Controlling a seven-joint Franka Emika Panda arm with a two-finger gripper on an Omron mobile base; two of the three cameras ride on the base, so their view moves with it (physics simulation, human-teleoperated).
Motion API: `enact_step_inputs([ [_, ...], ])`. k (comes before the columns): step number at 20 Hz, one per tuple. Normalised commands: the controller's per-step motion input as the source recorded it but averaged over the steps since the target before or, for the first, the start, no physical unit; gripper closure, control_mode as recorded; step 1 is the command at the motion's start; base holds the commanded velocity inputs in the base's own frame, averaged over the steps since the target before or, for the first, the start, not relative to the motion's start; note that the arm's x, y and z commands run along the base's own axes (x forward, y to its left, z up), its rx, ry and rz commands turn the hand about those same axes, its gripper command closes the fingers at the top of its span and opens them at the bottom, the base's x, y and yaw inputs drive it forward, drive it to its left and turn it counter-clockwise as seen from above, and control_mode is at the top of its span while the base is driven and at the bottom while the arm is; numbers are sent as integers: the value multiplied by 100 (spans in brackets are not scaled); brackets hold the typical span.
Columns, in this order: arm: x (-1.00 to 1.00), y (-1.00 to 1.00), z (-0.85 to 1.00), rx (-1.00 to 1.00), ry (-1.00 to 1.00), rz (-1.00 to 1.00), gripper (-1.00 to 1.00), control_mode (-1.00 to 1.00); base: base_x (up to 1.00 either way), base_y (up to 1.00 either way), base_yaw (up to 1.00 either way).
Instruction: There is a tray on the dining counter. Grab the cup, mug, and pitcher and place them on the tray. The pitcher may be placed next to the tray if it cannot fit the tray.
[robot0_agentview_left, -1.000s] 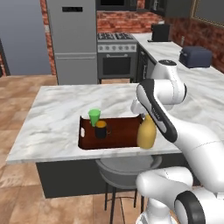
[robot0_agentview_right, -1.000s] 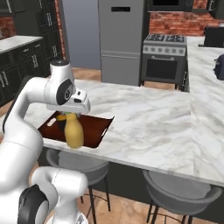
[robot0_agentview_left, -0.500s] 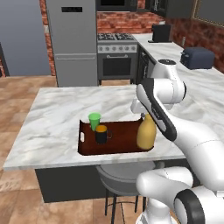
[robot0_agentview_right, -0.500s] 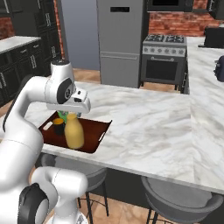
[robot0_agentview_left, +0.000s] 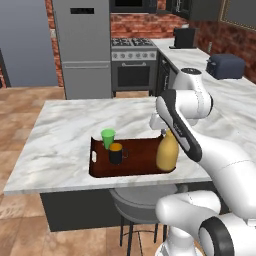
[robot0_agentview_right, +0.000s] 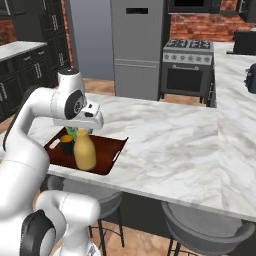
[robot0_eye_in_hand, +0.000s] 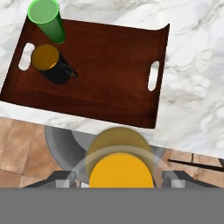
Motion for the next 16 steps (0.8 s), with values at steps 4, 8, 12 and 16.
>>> enact_step_inputs([
  [4, 27, 0, 3, 0, 0, 0, 100, -100, 0, 0, 0],
  [8, 44, 0, 8, 0, 0, 0, 100, -100, 0, 0, 0],
  [12, 34, 4, 2, 0, -2, 0, 100, -100, 0, 0, 0],
  [16, 42, 7, 0, 0, -1, 0, 100, -100, 0, 0, 0],
])
